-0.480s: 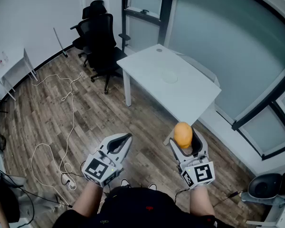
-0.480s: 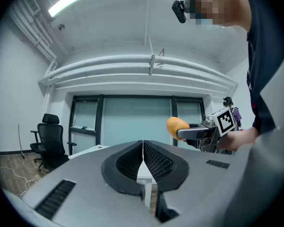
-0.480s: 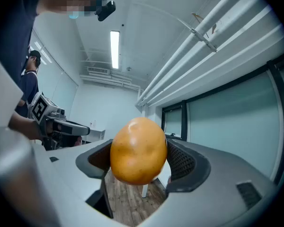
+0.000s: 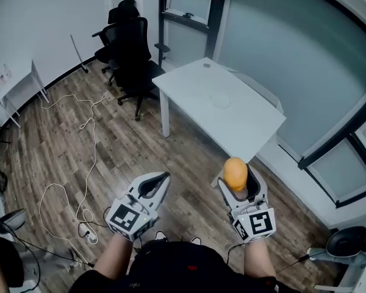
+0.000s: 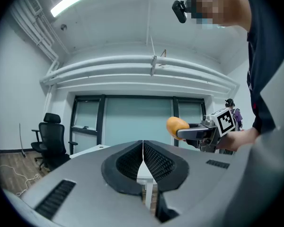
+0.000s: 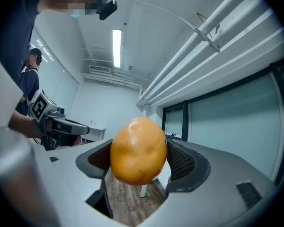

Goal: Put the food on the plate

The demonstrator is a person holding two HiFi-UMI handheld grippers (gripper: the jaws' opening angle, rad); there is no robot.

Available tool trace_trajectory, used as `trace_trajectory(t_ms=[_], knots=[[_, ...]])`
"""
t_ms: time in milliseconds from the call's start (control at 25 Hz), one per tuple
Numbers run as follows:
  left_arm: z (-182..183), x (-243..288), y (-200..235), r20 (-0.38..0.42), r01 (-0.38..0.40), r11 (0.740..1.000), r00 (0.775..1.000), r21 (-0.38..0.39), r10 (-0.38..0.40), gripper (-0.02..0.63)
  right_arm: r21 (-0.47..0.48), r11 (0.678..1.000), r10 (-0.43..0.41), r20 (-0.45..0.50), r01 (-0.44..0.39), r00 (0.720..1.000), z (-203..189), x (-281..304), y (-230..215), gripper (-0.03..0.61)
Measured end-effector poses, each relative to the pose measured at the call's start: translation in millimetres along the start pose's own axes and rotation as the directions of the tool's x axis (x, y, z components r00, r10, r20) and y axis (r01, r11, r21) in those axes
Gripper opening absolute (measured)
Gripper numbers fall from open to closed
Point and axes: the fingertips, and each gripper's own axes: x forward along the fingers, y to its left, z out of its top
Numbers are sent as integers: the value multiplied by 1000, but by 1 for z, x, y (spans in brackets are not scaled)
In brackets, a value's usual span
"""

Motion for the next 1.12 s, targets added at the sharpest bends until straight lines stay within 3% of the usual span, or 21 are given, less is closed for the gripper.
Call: trace_trajectory(t_ms=[400, 720, 1120], knots=[[-10, -20, 34, -8, -6, 999, 1000, -42, 6, 25, 13, 999, -34, -5, 34, 999, -2, 26, 18, 362], [-23, -47, 80, -11, 18, 998, 1000, -63, -18, 25, -10, 998, -62, -12, 62, 998, -1, 59, 59, 360], [-32, -18, 112, -25, 70, 994, 997, -87, -72, 25, -21, 998, -66, -29, 65, 997, -8, 93, 56, 360]])
